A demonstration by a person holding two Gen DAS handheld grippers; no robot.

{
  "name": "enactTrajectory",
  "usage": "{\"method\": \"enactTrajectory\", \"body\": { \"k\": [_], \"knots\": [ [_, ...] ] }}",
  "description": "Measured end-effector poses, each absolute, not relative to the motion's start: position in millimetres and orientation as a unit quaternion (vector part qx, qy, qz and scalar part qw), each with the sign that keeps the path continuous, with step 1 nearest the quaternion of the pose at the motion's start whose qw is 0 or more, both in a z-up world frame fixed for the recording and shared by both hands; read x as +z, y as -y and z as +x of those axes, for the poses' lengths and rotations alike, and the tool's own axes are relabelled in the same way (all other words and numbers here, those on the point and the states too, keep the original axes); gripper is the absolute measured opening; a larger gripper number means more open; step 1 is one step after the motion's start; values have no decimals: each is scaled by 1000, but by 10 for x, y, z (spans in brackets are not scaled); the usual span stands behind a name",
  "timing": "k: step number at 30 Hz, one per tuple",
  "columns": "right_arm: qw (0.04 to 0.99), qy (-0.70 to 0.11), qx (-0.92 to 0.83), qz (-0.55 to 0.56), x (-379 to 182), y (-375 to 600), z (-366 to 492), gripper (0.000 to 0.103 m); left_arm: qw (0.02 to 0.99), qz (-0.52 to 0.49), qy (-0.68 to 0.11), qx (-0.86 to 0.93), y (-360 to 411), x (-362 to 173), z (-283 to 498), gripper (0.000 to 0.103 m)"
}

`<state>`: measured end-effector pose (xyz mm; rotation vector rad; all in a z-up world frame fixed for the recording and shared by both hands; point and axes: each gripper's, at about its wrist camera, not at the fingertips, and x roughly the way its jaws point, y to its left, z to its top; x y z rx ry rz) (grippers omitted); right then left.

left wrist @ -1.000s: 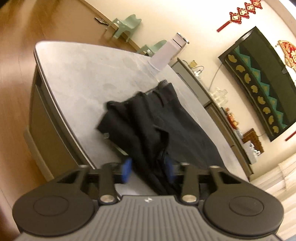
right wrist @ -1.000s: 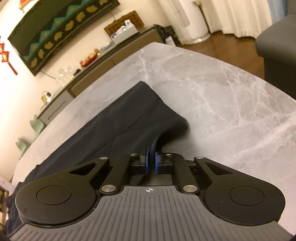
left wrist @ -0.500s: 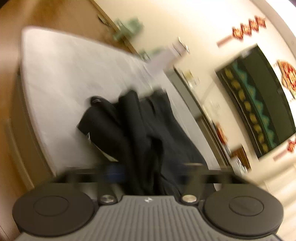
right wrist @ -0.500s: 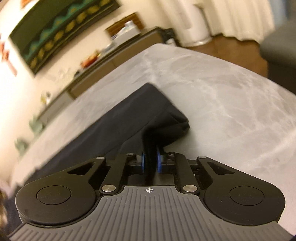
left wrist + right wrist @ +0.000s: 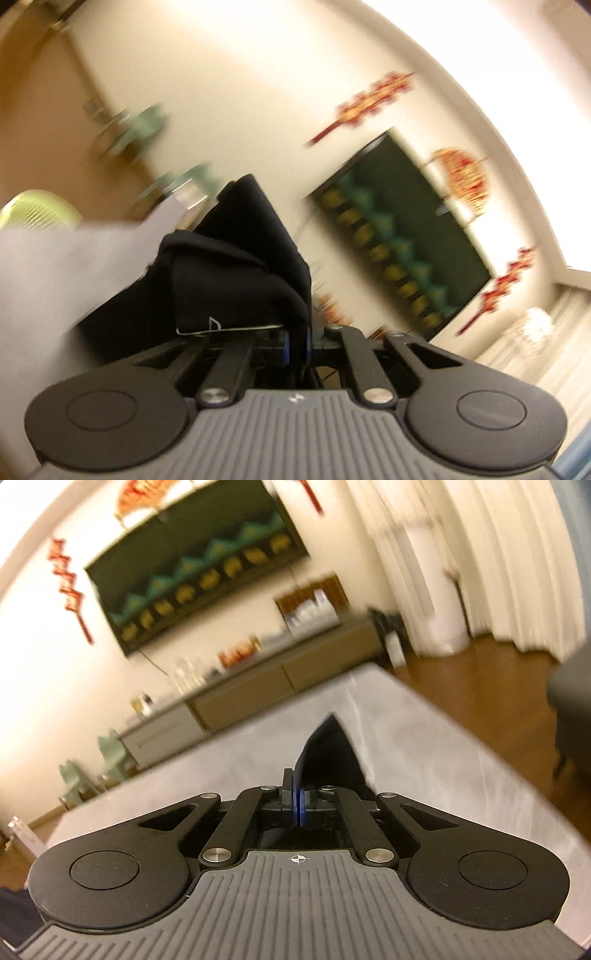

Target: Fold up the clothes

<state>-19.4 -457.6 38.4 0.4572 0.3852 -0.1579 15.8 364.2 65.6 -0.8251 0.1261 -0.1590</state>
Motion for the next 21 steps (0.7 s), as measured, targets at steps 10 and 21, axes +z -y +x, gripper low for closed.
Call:
{"method": "enactTrajectory", "body": {
  "k": [10,21],
  "knots": [
    [937,-272,-106,193,401,4850,1276,1,938,-274,-207,54,-2783,382,2527,13],
    [924,-329,-143,132,-545,4779,1705,29,955,-103,-273,48,-2300,-394,2406,28]
  ]
}}
